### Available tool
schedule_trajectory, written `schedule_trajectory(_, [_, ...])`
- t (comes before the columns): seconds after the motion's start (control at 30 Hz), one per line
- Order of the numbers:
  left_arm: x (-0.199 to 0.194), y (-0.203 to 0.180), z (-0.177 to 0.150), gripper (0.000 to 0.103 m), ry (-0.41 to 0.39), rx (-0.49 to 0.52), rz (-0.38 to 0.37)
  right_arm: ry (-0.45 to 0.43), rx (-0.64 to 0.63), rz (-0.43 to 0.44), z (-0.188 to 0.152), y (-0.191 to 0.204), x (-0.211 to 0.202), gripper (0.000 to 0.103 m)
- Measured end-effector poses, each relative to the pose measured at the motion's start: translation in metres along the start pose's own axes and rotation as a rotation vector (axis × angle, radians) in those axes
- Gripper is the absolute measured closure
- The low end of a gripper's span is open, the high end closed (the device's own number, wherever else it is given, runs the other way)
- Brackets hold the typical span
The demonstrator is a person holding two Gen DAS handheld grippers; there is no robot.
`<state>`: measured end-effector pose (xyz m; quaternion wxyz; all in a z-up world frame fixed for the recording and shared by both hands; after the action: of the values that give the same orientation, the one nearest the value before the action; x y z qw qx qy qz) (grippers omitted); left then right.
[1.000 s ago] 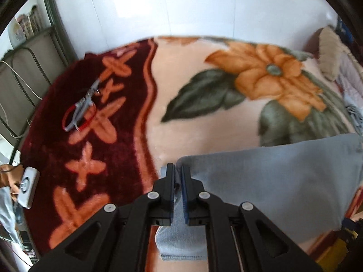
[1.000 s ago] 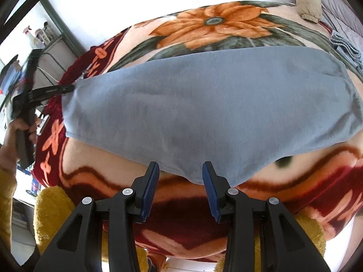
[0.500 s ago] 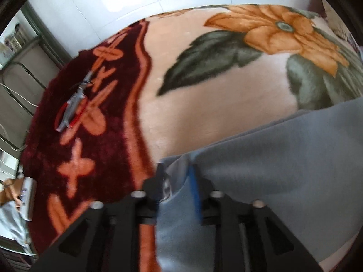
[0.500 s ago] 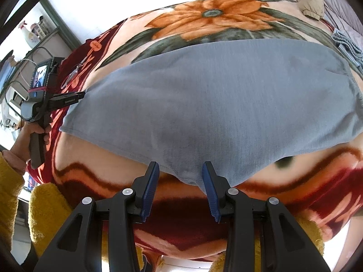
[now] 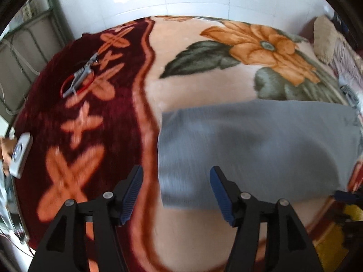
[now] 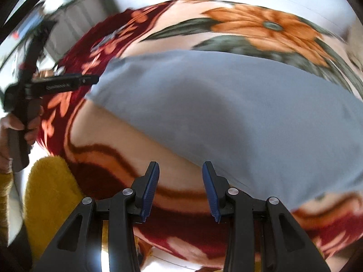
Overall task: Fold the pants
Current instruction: 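Release the left tool and grasp the pants edge with the right tool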
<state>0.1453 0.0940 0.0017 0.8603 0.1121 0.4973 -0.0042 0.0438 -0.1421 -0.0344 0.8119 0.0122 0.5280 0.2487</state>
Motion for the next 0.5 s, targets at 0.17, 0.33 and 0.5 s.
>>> schedule_trajectory(0.17, [-0.014,0.003,-0.026,0.039,0.023,-0.046,-0.058,0.052,-0.148,-0.147,0.007,0.009,0.024,0.063])
schedule_trajectory(0.33, [-0.021,0.000,-0.042,0.039,0.034,-0.077,-0.111,0.067,-0.241,-0.210,0.014,0.008,0.034,0.074])
schedule_trajectory(0.5, [-0.025,-0.011,-0.050,0.039,0.041,-0.099,-0.169,0.014,-0.210,-0.163,0.036,0.003,0.016,0.099])
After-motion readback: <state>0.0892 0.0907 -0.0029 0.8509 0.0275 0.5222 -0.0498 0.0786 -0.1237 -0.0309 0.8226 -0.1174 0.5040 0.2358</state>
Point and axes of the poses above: each gripper's, at about its wrist camera, not at the fingertips, and x roughly the way its jaws point, y to its left, z to its top, the point moved 8 cm from there along x, roughly the way its jaws point, and after that the axes turned 8 degrees about z, right-handed, at the moved point
